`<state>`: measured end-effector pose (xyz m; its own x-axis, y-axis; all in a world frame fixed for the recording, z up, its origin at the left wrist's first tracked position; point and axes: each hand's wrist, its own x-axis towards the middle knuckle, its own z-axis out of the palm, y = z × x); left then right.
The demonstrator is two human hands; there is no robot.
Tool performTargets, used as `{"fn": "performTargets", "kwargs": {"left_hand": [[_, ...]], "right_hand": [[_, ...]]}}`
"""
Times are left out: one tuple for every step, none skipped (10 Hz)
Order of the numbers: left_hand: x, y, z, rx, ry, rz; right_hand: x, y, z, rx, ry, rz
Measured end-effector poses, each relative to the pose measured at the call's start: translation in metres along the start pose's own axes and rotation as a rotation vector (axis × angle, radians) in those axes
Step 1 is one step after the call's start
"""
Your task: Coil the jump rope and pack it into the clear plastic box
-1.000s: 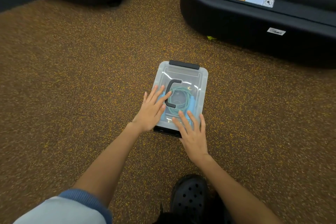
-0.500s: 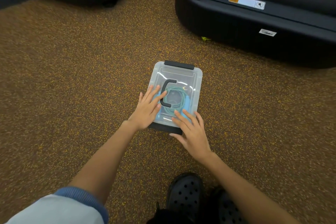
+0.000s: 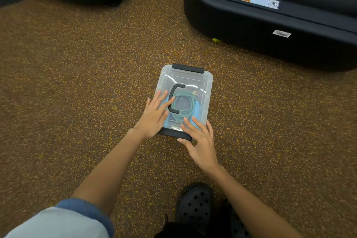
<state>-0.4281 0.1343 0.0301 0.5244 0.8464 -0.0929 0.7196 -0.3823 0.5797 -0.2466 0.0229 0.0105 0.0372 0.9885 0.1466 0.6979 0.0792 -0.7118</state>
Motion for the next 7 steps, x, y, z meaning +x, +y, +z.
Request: {"fn": "performTargets", "kwargs": {"left_hand": [[0.0,0.001,-0.001,0.016,-0.006,-0.007],[0.0,0.002,-0.002,0.03,-0.015,-0.012],[-0.001,0.004,-0.003,0.044,-0.022,-0.009],[-0.001,0.005,-0.004,0.087,-0.03,-0.01],[-0.001,0.007,-0.006,0.163,-0.078,-0.026],[-0.001,0.012,-0.01,0.262,-0.132,-0.076],[0.003,0.021,-0.019,0.351,-0.175,-0.121]], "right_hand": [[-0.001,-0.002,0.0,0.004,-0.004,0.011],[-0.002,-0.003,0.001,-0.012,-0.013,0.007],[-0.002,-0.002,-0.001,-0.059,-0.022,-0.021],[-0.002,-0.002,-0.005,-0.156,-0.037,-0.07],[-0.002,-0.002,-0.01,-0.293,-0.097,-0.103],[0.0,-0.005,-0.016,-0.341,-0.175,-0.117],[0.011,-0.008,-0.029,-0.368,-0.227,-0.125]]}}
